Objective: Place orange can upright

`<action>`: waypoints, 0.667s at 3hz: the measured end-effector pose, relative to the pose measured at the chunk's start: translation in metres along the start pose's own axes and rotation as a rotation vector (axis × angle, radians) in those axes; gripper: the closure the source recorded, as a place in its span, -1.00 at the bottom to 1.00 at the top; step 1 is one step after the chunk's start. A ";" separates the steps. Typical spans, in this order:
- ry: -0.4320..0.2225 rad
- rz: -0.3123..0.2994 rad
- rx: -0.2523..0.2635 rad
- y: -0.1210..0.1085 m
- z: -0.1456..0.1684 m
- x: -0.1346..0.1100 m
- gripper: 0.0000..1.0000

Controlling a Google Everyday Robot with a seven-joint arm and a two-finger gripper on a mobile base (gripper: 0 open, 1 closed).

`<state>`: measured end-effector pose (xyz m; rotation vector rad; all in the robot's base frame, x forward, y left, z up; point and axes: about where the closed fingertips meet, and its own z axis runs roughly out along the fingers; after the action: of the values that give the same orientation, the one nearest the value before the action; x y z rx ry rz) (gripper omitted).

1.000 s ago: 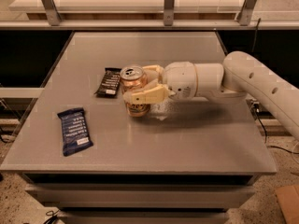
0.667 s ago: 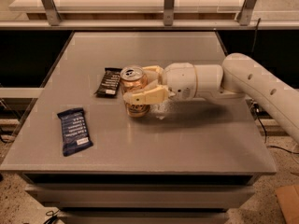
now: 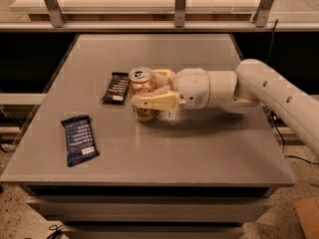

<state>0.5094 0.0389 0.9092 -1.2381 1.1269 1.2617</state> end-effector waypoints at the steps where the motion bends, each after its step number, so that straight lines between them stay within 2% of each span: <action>1: -0.003 -0.005 -0.006 0.000 0.000 -0.001 -1.00; 2: -0.003 -0.006 -0.008 0.000 0.000 -0.001 -1.00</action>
Offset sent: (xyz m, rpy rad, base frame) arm 0.0006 -0.0040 0.0004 0.0061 -0.0127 0.0094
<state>0.5093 0.0391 0.9100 -1.2439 1.1166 1.2642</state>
